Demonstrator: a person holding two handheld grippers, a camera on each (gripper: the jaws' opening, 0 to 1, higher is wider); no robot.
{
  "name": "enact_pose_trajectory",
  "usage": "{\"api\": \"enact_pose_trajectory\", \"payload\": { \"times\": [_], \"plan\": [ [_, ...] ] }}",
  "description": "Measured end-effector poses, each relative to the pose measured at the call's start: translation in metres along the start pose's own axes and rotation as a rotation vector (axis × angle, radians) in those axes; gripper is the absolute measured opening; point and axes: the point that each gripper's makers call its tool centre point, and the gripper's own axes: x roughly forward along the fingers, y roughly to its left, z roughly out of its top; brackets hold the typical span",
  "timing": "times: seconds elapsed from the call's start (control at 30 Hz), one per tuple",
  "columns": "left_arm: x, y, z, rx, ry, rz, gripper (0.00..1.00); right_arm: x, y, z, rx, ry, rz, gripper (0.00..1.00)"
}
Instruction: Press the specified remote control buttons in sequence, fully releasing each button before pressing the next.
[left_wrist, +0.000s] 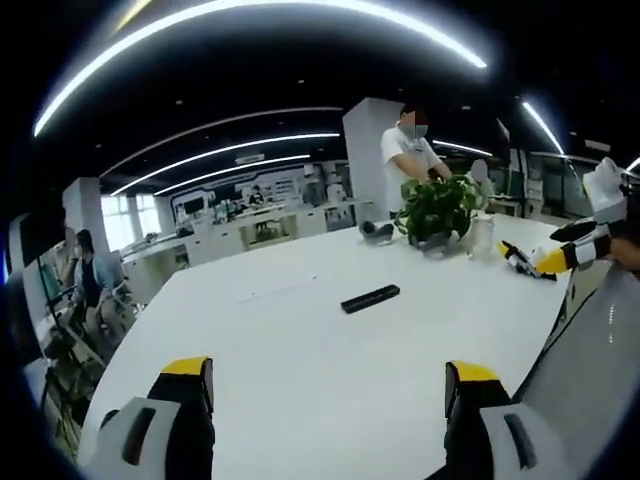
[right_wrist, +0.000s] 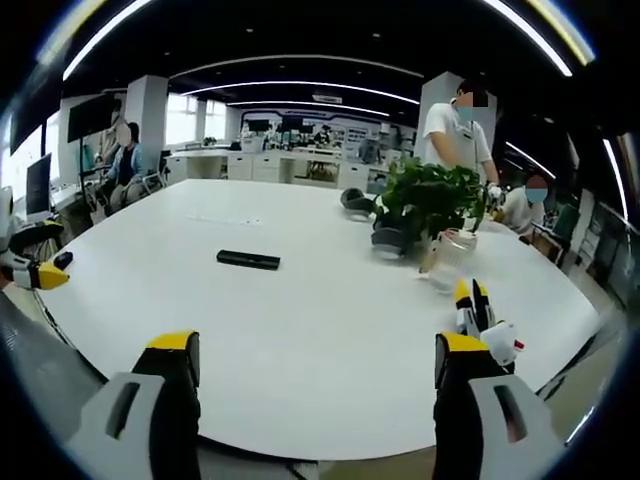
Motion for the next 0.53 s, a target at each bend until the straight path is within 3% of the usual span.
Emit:
{"api": "enact_pose_trajectory", "payload": {
  "times": [0.53],
  "plan": [
    [0.0018, -0.0001, -0.004, 0.005, 0.007, -0.012, 1.0, 0.0005, 0.0025, -0.0041, 0.0, 0.015, 0.008, 1.0]
  ]
}}
